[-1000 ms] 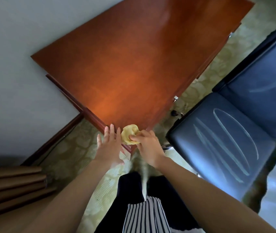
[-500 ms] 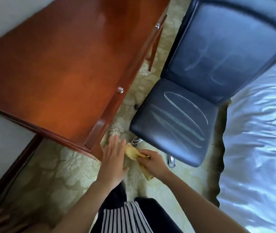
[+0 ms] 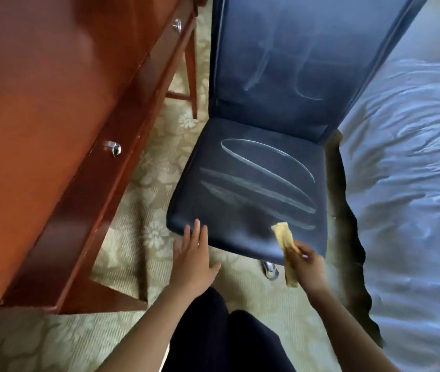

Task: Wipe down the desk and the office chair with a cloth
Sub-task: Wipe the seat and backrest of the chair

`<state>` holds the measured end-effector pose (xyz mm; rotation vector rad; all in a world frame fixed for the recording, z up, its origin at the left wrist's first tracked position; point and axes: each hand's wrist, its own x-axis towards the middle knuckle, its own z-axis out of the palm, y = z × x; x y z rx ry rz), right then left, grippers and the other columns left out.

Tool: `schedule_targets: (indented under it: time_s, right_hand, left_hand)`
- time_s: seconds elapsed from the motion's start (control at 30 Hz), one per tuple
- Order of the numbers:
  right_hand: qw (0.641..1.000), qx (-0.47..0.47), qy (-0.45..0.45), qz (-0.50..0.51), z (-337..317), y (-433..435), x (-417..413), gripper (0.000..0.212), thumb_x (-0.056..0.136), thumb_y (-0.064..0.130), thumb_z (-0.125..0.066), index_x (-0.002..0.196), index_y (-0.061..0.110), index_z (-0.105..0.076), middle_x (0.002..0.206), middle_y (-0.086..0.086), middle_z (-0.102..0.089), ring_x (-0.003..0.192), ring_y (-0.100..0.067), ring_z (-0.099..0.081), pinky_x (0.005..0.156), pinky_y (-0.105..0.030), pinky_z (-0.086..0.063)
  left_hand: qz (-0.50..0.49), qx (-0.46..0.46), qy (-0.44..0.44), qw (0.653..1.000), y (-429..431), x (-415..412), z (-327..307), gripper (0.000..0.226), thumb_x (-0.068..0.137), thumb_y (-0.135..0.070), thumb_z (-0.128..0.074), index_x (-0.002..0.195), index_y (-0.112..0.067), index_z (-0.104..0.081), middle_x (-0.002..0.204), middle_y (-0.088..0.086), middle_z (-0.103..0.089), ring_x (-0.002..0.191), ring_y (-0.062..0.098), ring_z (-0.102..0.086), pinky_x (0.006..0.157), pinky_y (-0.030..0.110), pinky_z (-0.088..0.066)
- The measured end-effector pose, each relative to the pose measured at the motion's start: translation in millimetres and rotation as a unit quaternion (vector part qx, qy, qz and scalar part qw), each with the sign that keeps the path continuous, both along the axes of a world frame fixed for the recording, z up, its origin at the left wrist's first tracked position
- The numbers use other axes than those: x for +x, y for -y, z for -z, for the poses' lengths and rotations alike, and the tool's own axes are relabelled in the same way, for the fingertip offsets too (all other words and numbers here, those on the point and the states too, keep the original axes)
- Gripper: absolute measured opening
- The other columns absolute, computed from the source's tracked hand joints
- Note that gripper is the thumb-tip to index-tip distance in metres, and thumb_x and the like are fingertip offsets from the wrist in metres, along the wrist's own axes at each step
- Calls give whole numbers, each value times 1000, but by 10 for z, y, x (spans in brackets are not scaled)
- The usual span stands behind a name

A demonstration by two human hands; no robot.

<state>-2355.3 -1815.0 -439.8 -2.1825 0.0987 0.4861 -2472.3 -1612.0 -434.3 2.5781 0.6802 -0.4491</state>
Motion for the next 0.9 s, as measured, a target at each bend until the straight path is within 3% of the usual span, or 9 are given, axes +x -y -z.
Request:
schedule_targets:
  time_s: [0.07,0.13,0.23,0.4,0.53,0.73,0.83,0.9]
  right_hand:
    - [997,-38,58,41,513,-65,180,13,89,7,-58,94,2,-68,78,-14,-67,74,-26,-62,72,-36,-47]
    - [981,-115,148,42,941,-141,369,16,87,2,-59,100,0,-69,87,-22,-67,82,-36,-59,75,-36,-39]
    - [955,-185,231,29,1457,-257,680,30,86,4,-59,114,11,-68,100,-19,-62,96,-37,-51,84,-39,-38]
    - [929,-168,309,114,1978,-749,896,28,82,10,-64,109,15,-70,95,-15,-60,95,-35,-50,81,-47,-43]
    - [918,-210,334,39,2087,-1239,1024,27,86,22,-58,112,23,-66,102,-8,-61,101,-29,-50,76,-39,-41]
    - [898,-214,366,-114,2073,-2195,990,25,91,27,-47,113,24,-60,106,-3,-60,101,-25,-52,71,-33,-40]
    - [881,-170,400,-186,2073,-2543,884,28,91,25,-46,114,23,-61,104,-4,-61,97,-24,-54,71,-33,-43]
    - [870,-144,418,-218,2090,-2596,828,29,91,26,-45,115,24,-63,102,-4,-62,95,-23,-54,72,-32,-45]
  left_hand:
    - [-6,40,7,999,-197,262,477,82,95,-45,-47,152,-15,4,159,3,17,146,24,14,116,47,1]
    - [-23,59,19,998,-446,512,872,78,96,-49,-41,152,-16,3,159,3,17,146,24,14,116,48,1]
    - [-66,82,57,993,-739,870,1418,71,99,-51,-26,152,-17,5,158,5,19,145,24,18,116,49,1]
    - [-84,129,129,980,-964,1081,2228,68,98,-48,-19,151,-15,7,158,8,17,145,26,17,115,50,3]
    - [-86,167,223,956,-922,1092,2486,66,97,-43,-30,151,-11,-12,159,12,-6,147,29,-2,114,53,-4]
    - [-70,192,224,953,-949,1044,2530,69,98,-55,-19,148,-8,-26,156,15,-22,144,32,-18,112,57,-16]
    - [-62,202,207,955,-973,1021,2516,73,90,-49,-2,149,-13,-25,156,10,-22,146,26,-16,113,56,-9]
    - [-68,200,218,953,-1014,999,2503,69,91,-44,-4,147,-15,-31,155,7,-26,145,23,-19,113,58,-6]
